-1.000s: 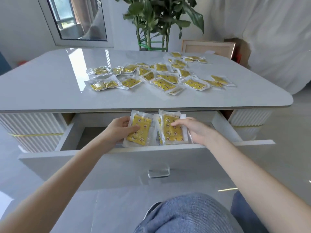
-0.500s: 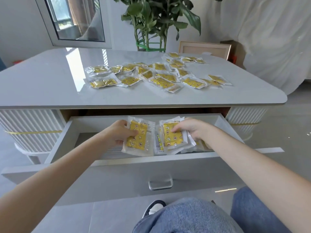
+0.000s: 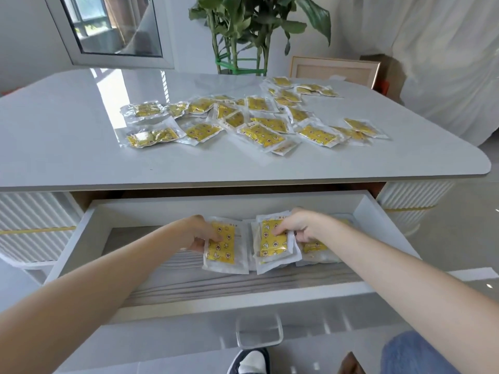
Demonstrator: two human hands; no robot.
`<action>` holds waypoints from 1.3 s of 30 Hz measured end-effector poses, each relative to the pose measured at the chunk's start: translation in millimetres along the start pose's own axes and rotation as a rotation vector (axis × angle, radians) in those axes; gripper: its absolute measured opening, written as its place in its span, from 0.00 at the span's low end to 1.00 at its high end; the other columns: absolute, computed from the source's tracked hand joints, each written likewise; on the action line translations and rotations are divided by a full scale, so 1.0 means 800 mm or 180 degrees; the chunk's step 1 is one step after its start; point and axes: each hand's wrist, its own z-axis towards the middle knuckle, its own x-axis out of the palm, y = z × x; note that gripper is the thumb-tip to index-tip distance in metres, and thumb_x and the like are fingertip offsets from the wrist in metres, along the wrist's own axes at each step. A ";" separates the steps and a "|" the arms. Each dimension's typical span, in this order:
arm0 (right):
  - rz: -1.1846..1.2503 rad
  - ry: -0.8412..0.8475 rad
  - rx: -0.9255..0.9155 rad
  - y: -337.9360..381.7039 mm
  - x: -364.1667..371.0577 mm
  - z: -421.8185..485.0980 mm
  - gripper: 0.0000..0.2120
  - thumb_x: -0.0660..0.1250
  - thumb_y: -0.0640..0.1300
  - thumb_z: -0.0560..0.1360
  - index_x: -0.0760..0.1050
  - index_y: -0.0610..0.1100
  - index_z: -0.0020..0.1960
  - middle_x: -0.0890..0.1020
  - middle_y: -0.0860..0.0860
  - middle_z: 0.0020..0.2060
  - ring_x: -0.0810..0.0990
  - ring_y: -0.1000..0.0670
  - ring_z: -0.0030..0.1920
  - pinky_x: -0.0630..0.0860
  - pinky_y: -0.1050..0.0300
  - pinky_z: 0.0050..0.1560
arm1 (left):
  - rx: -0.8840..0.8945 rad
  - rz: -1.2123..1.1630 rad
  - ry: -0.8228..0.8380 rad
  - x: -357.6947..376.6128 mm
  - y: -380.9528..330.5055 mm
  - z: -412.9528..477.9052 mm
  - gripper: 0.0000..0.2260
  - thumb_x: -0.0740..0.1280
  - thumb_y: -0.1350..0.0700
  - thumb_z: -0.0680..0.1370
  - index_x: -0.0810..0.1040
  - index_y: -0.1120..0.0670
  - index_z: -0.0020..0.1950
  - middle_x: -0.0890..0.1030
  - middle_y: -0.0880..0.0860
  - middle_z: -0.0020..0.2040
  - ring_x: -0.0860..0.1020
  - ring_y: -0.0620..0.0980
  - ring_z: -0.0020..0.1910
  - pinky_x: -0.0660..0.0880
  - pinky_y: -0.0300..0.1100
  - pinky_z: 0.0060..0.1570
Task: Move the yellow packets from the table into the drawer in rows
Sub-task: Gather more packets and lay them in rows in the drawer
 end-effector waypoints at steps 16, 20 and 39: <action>-0.2337 -0.1266 -0.1166 -0.010 -0.001 0.013 0.24 0.77 0.53 0.65 0.69 0.42 0.50 0.74 0.48 0.45 0.74 0.47 0.44 0.62 0.62 0.28 | 0.1499 0.3140 -0.1302 0.022 -0.005 -0.005 0.18 0.66 0.42 0.73 0.69 0.53 0.53 0.75 0.51 0.51 0.75 0.52 0.49 0.70 0.42 0.41; -0.2969 -0.1724 -0.1455 -0.007 -0.009 0.008 0.27 0.76 0.55 0.68 0.73 0.38 0.56 0.78 0.44 0.50 0.79 0.43 0.50 0.73 0.57 0.40 | 0.1705 0.2985 -0.0674 0.043 -0.018 -0.001 0.19 0.68 0.43 0.73 0.72 0.52 0.57 0.76 0.51 0.52 0.75 0.50 0.46 0.73 0.42 0.43; -0.1344 -0.0551 -0.0176 -0.017 -0.032 0.022 0.11 0.69 0.37 0.75 0.76 0.34 0.56 0.71 0.47 0.30 0.74 0.52 0.25 0.79 0.60 0.31 | 0.0637 0.0747 -0.0001 0.065 -0.040 0.017 0.06 0.72 0.59 0.73 0.77 0.59 0.41 0.80 0.56 0.35 0.80 0.48 0.32 0.81 0.38 0.36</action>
